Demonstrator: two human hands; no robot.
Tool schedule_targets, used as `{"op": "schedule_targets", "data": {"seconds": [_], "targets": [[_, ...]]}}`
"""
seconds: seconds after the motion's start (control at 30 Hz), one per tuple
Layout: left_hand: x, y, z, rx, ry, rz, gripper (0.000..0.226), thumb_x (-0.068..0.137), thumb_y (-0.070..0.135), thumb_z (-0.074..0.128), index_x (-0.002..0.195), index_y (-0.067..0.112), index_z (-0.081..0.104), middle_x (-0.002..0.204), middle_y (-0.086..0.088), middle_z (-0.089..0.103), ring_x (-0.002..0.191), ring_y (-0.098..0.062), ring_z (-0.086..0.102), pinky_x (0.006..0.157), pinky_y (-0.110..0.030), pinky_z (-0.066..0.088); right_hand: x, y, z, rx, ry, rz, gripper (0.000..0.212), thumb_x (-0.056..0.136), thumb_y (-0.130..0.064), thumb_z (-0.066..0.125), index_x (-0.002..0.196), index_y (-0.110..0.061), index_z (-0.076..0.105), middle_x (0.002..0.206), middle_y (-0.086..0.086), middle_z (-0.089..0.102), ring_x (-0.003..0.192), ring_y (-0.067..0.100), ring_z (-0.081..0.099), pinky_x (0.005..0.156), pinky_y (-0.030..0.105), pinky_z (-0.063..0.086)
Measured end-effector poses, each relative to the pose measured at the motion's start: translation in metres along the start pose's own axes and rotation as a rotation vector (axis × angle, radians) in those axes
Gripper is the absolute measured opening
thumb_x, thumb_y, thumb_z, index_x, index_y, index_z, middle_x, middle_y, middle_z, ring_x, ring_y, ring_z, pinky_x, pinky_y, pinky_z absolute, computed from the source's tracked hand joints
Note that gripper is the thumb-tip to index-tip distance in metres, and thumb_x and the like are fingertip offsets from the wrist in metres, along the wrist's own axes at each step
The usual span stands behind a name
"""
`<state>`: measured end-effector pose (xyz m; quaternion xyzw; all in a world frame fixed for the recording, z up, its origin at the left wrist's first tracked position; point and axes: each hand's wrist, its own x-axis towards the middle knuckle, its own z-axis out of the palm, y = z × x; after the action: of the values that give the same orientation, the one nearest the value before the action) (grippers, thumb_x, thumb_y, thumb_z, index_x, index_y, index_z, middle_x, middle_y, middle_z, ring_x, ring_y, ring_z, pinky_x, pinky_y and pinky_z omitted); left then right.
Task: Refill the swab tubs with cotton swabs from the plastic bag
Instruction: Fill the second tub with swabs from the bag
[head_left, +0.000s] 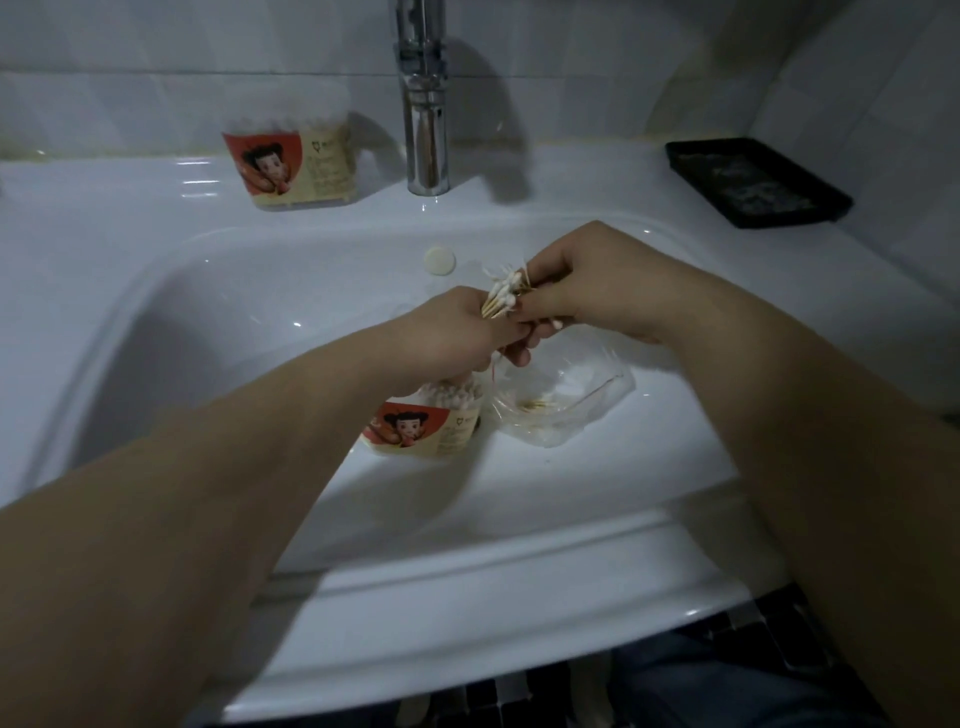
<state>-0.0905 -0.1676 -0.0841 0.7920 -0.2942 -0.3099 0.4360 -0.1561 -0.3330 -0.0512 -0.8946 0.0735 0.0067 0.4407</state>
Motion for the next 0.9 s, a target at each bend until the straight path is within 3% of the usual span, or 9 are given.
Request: {"op": "schedule_targets", "data": {"seconds": [0.1,0.3,0.5,0.77,0.9], "targets": [[0.0009,-0.0003,-0.0013,-0.076,-0.018,0.011,0.020,0.102,0.023,0.053,0.094,0.017,0.070,0.082,-0.002,0.068,0.043,-0.005,0.036,0.044,-0.021,0.027,-0.0014,-0.0010,-0.0035,-0.013,-0.012,-0.004,0.009,0.088,-0.005,0.075,0.096,-0.007,0.080,0.077,0.012,0.077,0.070,0.015,0.072,0.068,0.023,0.059],[0.0025,0.0014,-0.0023,-0.050,0.033,-0.011,0.020,0.100,0.018,0.055,0.090,0.015,0.072,0.081,-0.004,0.068,0.043,-0.007,0.037,0.042,-0.019,0.026,-0.0029,0.0031,-0.0078,-0.082,-0.074,0.030,0.009,0.093,-0.012,0.070,0.094,-0.012,0.079,0.083,0.009,0.077,0.076,0.019,0.072,0.073,0.034,0.064],[0.0018,0.0030,-0.0022,-0.002,0.064,-0.015,0.020,0.098,0.015,0.055,0.091,0.012,0.073,0.077,-0.001,0.065,0.042,-0.003,0.039,0.038,-0.014,0.030,-0.0036,0.0042,-0.0058,-0.168,-0.140,0.097,0.014,0.093,-0.007,0.065,0.086,-0.010,0.077,0.071,0.007,0.070,0.067,0.014,0.069,0.063,0.026,0.059],[0.0037,0.0042,-0.0055,0.033,0.115,0.017,0.022,0.097,0.022,0.054,0.082,0.016,0.069,0.067,0.006,0.060,0.042,0.000,0.043,0.042,-0.015,0.032,-0.0015,0.0040,-0.0063,-0.172,-0.094,0.105,0.018,0.100,-0.027,0.063,0.093,-0.016,0.075,0.090,0.008,0.075,0.072,0.011,0.071,0.058,0.025,0.052],[0.0033,0.0044,-0.0058,0.045,0.123,0.027,0.023,0.097,0.022,0.055,0.078,0.017,0.067,0.068,0.005,0.060,0.041,0.000,0.044,0.045,-0.019,0.031,-0.0021,0.0015,-0.0043,-0.178,-0.126,0.137,0.018,0.100,-0.028,0.060,0.092,-0.019,0.073,0.091,0.001,0.075,0.070,0.012,0.064,0.052,0.026,0.047]]}}
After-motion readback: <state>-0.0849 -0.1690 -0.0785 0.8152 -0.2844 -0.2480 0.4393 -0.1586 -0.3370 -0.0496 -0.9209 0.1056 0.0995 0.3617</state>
